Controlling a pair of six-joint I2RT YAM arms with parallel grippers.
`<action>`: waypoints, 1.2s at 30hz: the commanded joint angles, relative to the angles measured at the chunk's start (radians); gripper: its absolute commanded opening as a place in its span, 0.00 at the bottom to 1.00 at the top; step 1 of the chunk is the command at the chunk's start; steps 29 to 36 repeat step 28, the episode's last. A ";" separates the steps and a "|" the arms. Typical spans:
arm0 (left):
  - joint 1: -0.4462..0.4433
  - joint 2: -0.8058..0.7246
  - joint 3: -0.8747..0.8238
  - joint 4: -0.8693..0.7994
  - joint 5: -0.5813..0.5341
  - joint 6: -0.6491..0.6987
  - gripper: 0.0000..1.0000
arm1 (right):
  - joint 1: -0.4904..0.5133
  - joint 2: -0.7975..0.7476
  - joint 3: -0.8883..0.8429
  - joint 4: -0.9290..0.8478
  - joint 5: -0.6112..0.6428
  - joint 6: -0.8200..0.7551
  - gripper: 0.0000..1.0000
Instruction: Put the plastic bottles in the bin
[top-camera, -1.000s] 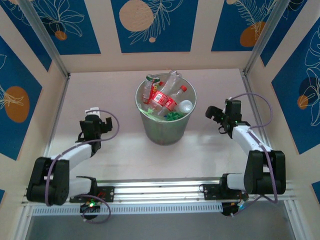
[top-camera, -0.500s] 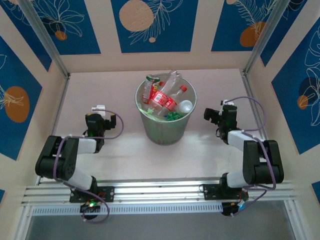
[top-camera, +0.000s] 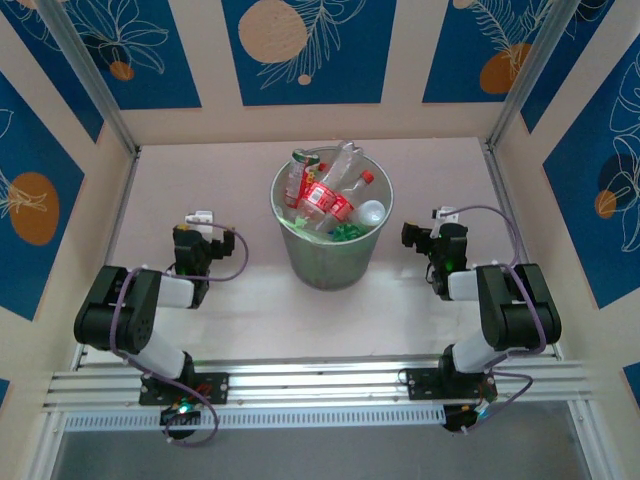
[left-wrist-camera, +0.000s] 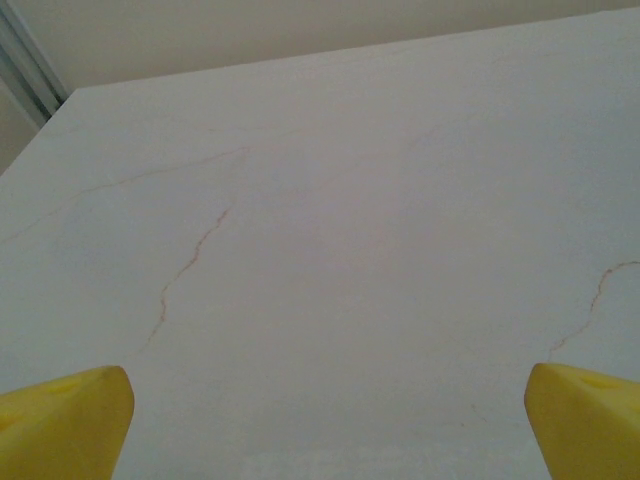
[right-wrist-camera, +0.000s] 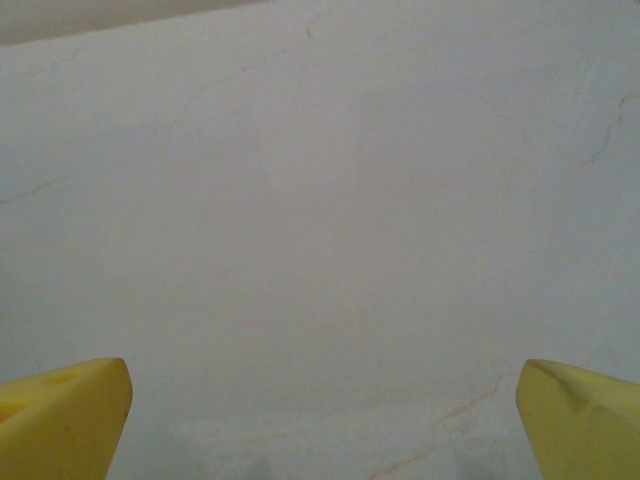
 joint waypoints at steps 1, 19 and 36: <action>0.009 0.009 -0.012 0.046 0.024 0.024 1.00 | -0.002 -0.009 0.003 0.057 0.011 -0.020 0.99; 0.010 0.008 -0.006 0.033 0.029 0.020 1.00 | 0.004 -0.004 0.011 0.047 0.017 -0.025 0.99; 0.011 0.007 -0.008 0.034 0.029 0.020 1.00 | 0.006 -0.007 0.005 0.055 0.019 -0.029 0.99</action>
